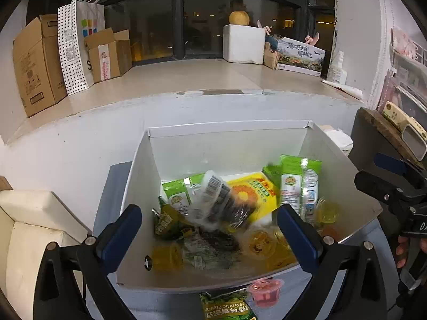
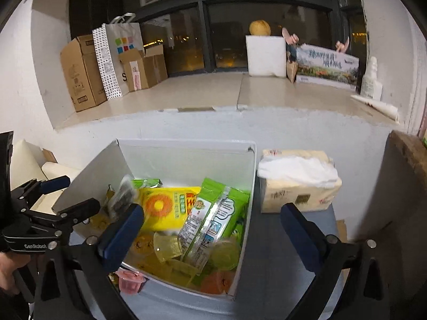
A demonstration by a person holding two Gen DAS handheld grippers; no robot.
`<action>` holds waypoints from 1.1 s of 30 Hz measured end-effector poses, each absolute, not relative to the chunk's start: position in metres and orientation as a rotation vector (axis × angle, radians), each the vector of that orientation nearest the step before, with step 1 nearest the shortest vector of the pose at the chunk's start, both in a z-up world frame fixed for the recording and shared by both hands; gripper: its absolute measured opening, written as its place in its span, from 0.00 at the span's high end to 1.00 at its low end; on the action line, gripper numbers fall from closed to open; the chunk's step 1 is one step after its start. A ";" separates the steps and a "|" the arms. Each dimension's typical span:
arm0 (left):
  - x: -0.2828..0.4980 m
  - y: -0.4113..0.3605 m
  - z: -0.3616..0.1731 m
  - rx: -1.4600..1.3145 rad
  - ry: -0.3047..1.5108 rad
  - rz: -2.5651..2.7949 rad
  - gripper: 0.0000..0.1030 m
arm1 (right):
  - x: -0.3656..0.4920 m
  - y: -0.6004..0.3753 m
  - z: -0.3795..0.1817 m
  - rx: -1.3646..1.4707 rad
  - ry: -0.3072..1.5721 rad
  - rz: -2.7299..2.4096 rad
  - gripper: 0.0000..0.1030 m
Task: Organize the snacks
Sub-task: 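Carry the dried-meat bag and yellow cup into the white box and open both tools, then move both tools back to the table, right tool toward the pink jelly cup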
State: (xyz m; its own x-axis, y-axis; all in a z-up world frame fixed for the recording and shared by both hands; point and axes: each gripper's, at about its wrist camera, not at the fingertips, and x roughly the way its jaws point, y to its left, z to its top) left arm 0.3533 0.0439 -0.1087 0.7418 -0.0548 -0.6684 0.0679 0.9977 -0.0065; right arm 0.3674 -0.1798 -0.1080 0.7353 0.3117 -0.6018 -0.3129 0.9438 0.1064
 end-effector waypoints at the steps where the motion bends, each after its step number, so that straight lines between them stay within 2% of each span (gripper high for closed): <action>1: 0.352 0.044 -0.109 0.021 0.730 -0.066 0.00 | 0.366 -0.180 -0.109 -0.001 0.660 0.349 0.00; 8: 0.333 0.045 -0.095 0.022 0.713 -0.077 0.00 | 0.343 -0.173 -0.098 0.000 0.617 0.387 0.00; 15: 0.262 0.056 -0.089 -0.021 0.662 -0.086 0.00 | 0.282 -0.163 -0.094 0.031 0.567 0.443 0.00; 25: 0.136 0.077 -0.118 -0.165 0.649 -0.073 0.00 | 0.225 -0.138 -0.166 0.074 0.722 0.445 0.00; 33: 0.074 0.100 -0.134 -0.231 0.653 -0.039 0.00 | 0.254 -0.103 -0.189 0.053 0.771 0.440 0.00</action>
State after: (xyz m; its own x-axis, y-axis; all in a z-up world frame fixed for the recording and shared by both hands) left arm 0.0737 0.0997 -0.1343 0.7946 -0.1084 -0.5974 -0.0366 0.9736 -0.2253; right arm 0.2536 -0.1035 -0.1893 0.6312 0.4030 -0.6627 -0.3647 0.9083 0.2050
